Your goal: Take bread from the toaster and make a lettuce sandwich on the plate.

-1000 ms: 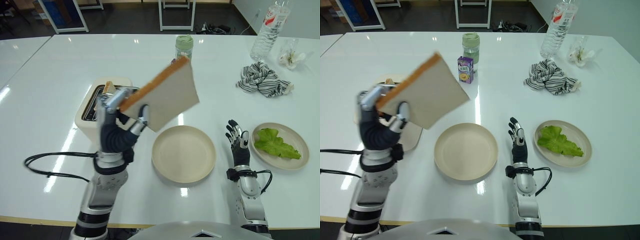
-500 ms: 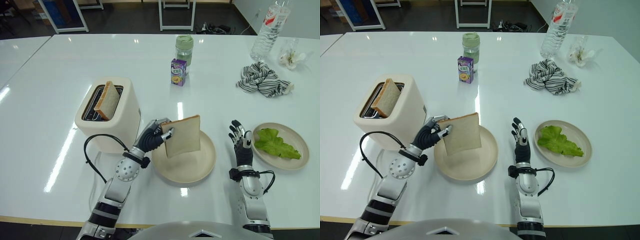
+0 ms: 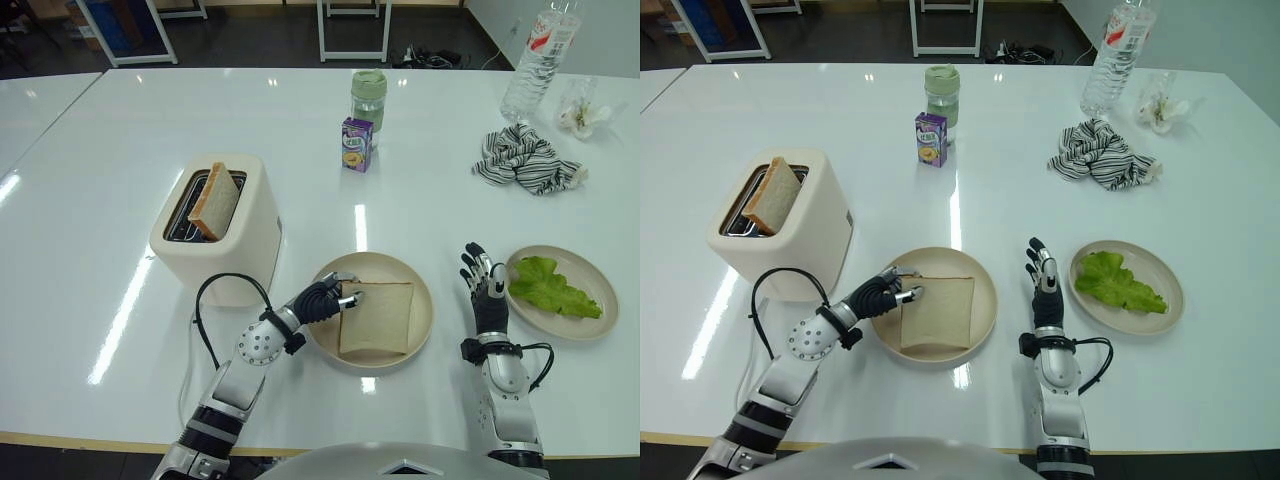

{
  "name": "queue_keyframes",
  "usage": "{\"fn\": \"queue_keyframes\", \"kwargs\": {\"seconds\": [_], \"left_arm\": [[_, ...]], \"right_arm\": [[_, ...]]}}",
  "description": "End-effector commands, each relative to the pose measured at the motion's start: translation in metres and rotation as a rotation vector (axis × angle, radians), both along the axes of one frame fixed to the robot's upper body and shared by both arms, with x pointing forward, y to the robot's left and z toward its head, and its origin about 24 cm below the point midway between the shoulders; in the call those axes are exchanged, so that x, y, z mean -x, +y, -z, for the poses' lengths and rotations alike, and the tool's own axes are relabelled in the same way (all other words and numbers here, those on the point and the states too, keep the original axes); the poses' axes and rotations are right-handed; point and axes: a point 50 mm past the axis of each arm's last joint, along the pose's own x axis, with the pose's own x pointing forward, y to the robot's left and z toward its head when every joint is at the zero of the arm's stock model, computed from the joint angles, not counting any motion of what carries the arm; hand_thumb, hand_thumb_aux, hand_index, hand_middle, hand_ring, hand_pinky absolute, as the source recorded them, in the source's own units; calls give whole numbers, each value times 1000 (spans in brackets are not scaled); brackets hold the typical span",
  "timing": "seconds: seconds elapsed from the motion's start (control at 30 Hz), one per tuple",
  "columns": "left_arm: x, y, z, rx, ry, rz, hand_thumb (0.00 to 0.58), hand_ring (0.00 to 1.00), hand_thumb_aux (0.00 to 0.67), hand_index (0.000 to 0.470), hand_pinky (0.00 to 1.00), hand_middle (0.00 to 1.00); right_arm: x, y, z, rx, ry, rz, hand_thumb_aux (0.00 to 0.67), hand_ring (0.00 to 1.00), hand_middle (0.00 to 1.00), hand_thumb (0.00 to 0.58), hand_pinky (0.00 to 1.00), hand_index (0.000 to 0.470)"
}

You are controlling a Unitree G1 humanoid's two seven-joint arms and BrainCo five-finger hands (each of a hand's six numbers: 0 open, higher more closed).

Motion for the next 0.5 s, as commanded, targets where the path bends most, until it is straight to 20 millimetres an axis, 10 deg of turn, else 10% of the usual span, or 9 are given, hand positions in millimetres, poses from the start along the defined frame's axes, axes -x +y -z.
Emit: {"fn": "queue_keyframes", "kwargs": {"seconds": [0.03, 0.17, 0.2, 0.23, 0.27, 0.5], "left_arm": [[-4, 3, 4, -85, -11, -24, 580, 1000, 670, 470, 1000, 1000], [-5, 4, 5, -142, -38, -33, 569, 808, 578, 405, 808, 808], [-5, 5, 5, -170, -54, -39, 520, 420, 455, 319, 420, 420], [-6, 6, 4, -205, -78, -52, 352, 0, 250, 175, 0, 0], [-6, 7, 2, -227, -99, -60, 0, 0, 0, 0, 0, 0], [-3, 19, -24, -414, -243, -162, 0, 0, 0, 0, 0, 0]], "right_arm": [[1, -1, 0, 2, 13, 4, 0, 0, 0, 0, 0, 0], [2, 0, 1, 1, 15, 2, 0, 0, 0, 0, 0, 0], [2, 0, 1, 1, 15, 2, 0, 0, 0, 0, 0, 0], [2, 0, 1, 1, 15, 2, 0, 0, 0, 0, 0, 0], [2, 0, 1, 1, 15, 3, 0, 0, 0, 0, 0, 0], [2, 0, 1, 1, 16, -1, 0, 0, 0, 0, 0, 0]]}}
